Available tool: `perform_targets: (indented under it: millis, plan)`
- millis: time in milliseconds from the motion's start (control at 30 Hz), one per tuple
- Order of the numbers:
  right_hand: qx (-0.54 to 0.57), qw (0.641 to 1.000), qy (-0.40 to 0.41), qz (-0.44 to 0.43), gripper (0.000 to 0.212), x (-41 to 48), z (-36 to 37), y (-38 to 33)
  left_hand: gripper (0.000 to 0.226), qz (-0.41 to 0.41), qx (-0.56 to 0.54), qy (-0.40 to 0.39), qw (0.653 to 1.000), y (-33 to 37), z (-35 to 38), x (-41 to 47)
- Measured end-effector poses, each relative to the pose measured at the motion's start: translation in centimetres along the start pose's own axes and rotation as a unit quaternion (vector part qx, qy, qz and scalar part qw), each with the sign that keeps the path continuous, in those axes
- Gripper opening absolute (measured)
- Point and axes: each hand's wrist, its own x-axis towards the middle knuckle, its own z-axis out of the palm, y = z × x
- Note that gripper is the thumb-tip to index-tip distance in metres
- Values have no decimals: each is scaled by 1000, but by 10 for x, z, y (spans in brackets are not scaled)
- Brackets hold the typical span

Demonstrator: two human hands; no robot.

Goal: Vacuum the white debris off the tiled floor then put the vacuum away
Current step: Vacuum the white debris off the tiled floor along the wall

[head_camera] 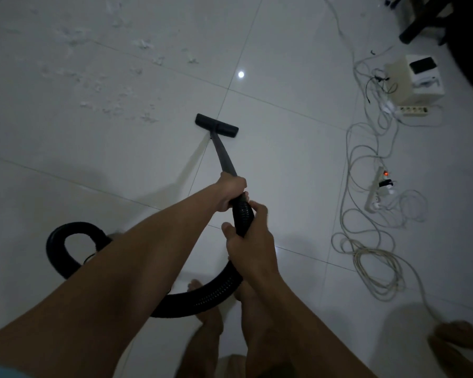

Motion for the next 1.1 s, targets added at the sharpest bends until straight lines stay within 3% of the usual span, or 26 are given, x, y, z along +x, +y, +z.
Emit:
perform_targets:
  millis: [67,200,467,733,900,1033,1100]
  plan:
    - [107,993,13,44,42,-6,0,7,27,4,-26,5,1000,-2,4,-2]
    - [167,986,24,19,27,-17,0,13,34,13,-58,13,998,-11,8,-6]
    - [-74,991,7,-111,43,-8,-53,12,48,12,-26,46,999,-22,9,0]
    - [-192,966,-35,-171,48,13,-105,20,43,-14,-59,59,996,-10,43,-8]
    - [-220,948,-51,-225,45,29,-125,4,48,-4,-51,101,994,9,57,0]
    - [-201,949,-71,-231,43,39,-125,-2,22,2,-41,80,996,19,50,8]
    - [-210,950,-88,-213,42,40,-121,-4,24,9,-52,76,996,17,44,7]
